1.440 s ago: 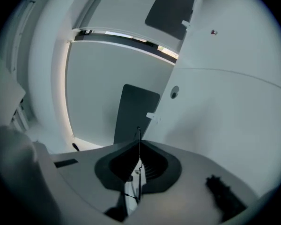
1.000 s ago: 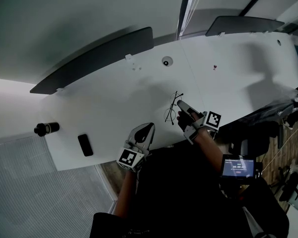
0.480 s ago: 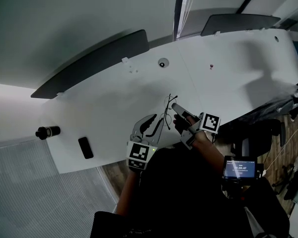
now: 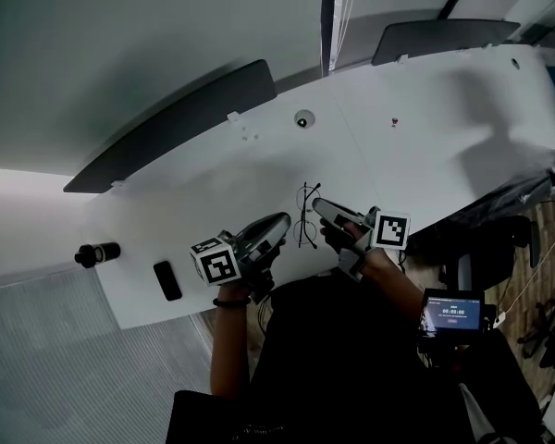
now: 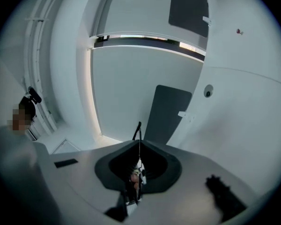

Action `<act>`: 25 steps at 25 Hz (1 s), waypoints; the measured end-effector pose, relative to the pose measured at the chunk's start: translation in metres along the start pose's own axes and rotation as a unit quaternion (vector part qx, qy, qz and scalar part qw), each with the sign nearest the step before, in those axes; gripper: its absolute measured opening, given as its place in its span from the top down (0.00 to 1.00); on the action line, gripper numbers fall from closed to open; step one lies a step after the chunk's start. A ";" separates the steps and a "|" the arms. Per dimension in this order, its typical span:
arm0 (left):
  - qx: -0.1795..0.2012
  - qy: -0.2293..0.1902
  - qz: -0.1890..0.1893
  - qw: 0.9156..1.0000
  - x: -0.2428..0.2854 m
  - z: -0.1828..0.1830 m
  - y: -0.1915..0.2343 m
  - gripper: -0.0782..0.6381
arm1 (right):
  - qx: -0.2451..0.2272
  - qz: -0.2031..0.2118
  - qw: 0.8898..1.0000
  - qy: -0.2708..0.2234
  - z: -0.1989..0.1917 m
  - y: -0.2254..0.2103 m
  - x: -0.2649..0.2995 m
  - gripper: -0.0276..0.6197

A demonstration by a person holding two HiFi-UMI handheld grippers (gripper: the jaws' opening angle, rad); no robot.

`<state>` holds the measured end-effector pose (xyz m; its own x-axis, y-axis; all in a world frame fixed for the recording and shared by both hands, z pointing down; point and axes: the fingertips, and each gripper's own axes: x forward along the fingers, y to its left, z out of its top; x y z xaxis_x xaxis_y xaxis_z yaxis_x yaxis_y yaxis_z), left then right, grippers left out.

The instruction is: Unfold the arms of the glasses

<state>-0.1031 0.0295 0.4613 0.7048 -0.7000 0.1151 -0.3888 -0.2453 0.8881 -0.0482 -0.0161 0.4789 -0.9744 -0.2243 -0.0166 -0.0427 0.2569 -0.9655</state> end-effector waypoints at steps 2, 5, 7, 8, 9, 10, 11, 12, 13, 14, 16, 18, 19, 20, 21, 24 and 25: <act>-0.025 -0.002 -0.017 1.000 -0.001 -0.002 0.003 0.85 | -0.003 0.009 1.000 0.006 -0.001 0.003 0.003 0.93; -0.064 -0.007 -0.063 0.996 -0.001 -0.004 -0.001 0.79 | -0.014 0.017 1.000 0.018 -0.004 0.009 0.008 0.93; -0.070 -0.002 -0.072 0.995 -0.001 -0.009 -0.001 0.75 | -0.020 0.019 0.999 0.025 -0.007 0.011 0.009 0.93; -0.069 0.002 -0.072 0.995 -0.001 -0.012 0.000 0.75 | -0.021 0.019 0.999 0.029 -0.008 0.011 0.010 0.93; -0.069 0.004 -0.071 0.995 -0.001 -0.014 0.001 0.75 | -0.025 0.018 0.999 0.034 -0.010 0.010 0.010 0.93; -0.069 0.006 -0.070 0.995 -0.001 -0.016 0.002 0.75 | -0.031 0.015 0.999 0.040 -0.012 0.008 0.011 0.93; -0.069 0.007 -0.067 0.995 -0.001 -0.017 0.003 0.75 | -0.038 0.011 0.998 0.046 -0.014 0.007 0.011 0.93; -0.070 0.008 -0.065 0.995 -0.001 -0.018 0.005 0.75 | -0.045 0.008 0.998 0.050 -0.015 0.006 0.011 0.93; -0.069 0.011 -0.063 0.996 -0.001 -0.019 0.006 0.76 | -0.050 0.006 0.997 0.053 -0.016 0.007 0.012 0.93; -0.069 0.015 -0.063 0.996 -0.001 -0.020 0.006 0.76 | -0.055 0.006 0.997 0.055 -0.016 0.008 0.012 0.93; -0.069 0.025 -0.066 0.995 0.001 -0.023 0.006 0.76 | -0.062 0.003 0.996 0.058 -0.018 0.007 0.012 0.93; -0.070 0.031 -0.068 0.995 0.004 -0.025 0.005 0.76 | -0.068 0.001 0.996 0.063 -0.020 0.006 0.012 0.93; -0.071 0.034 -0.069 0.995 0.006 -0.026 0.005 0.76 | -0.072 0.001 0.995 0.066 -0.020 0.006 0.013 0.93; -0.071 0.036 -0.069 0.994 0.007 -0.027 0.005 0.76 | -0.075 0.000 0.995 0.068 -0.020 0.007 0.013 0.93; -0.071 0.038 -0.070 0.994 0.007 -0.027 0.005 0.76 | -0.079 -0.001 0.994 0.069 -0.020 0.007 0.013 0.93; -0.071 0.039 -0.067 0.994 0.008 -0.028 0.005 0.81 | -0.081 0.000 0.994 0.067 -0.020 0.008 0.014 0.93; -0.071 0.038 -0.066 0.995 0.008 -0.028 0.005 0.84 | -0.080 0.002 0.995 0.066 -0.020 0.009 0.014 0.93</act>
<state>-0.0833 0.0413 0.4791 0.7898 -0.6130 0.0216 -0.2058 -0.2317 0.9508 -0.0662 0.0015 0.4752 -0.9947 -0.0998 0.0253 -0.0639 0.4060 -0.9116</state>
